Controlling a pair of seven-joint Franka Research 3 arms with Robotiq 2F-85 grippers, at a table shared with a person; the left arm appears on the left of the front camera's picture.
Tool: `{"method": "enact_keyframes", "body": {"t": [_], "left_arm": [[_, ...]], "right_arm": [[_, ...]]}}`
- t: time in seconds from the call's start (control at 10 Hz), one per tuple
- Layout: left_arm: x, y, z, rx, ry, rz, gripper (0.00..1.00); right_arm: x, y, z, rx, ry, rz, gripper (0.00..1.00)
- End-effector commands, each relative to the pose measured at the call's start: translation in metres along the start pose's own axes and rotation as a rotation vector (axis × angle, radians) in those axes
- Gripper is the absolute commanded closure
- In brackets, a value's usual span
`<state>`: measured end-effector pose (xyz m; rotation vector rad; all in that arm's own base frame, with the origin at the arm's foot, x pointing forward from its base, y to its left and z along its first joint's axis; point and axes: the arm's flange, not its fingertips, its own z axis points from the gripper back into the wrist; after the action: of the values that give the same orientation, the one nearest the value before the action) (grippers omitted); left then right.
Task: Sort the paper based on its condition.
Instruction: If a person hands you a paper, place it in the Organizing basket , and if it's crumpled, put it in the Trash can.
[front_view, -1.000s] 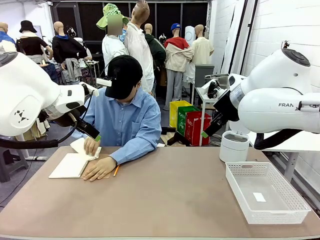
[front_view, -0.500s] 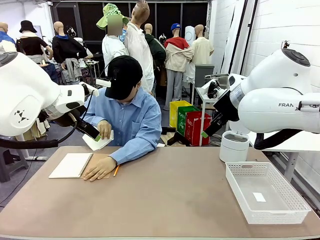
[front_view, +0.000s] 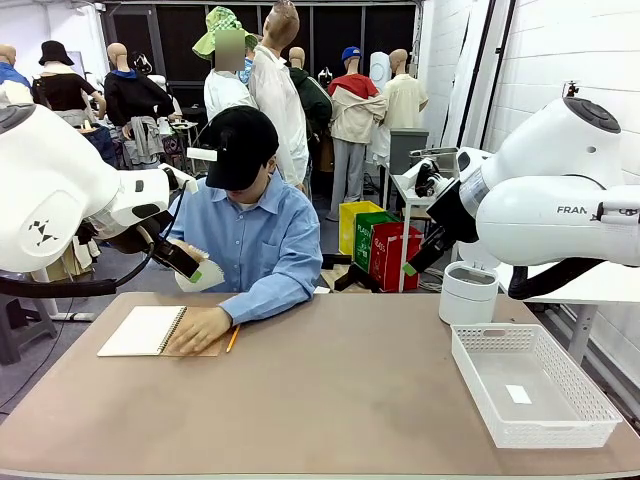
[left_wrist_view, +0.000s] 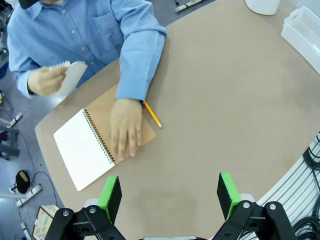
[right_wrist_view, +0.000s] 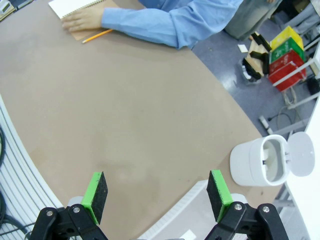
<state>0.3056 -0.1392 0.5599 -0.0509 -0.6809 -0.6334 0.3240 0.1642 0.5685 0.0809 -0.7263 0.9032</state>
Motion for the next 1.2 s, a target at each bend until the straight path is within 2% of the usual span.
{"method": "enact_keyframes", "body": {"t": [0.0,1.1], "left_arm": [[0.0002,0.0002,0.0001,0.001,-0.002,0.0,0.0],[0.0002,0.0002,0.0001,0.001,-0.002,0.0,0.0]], "right_arm": [[0.0003,0.0006,0.0,0.002,-0.001,0.001,0.0],[0.0003,0.0006,0.0,0.002,-0.001,0.001,0.0]]}}
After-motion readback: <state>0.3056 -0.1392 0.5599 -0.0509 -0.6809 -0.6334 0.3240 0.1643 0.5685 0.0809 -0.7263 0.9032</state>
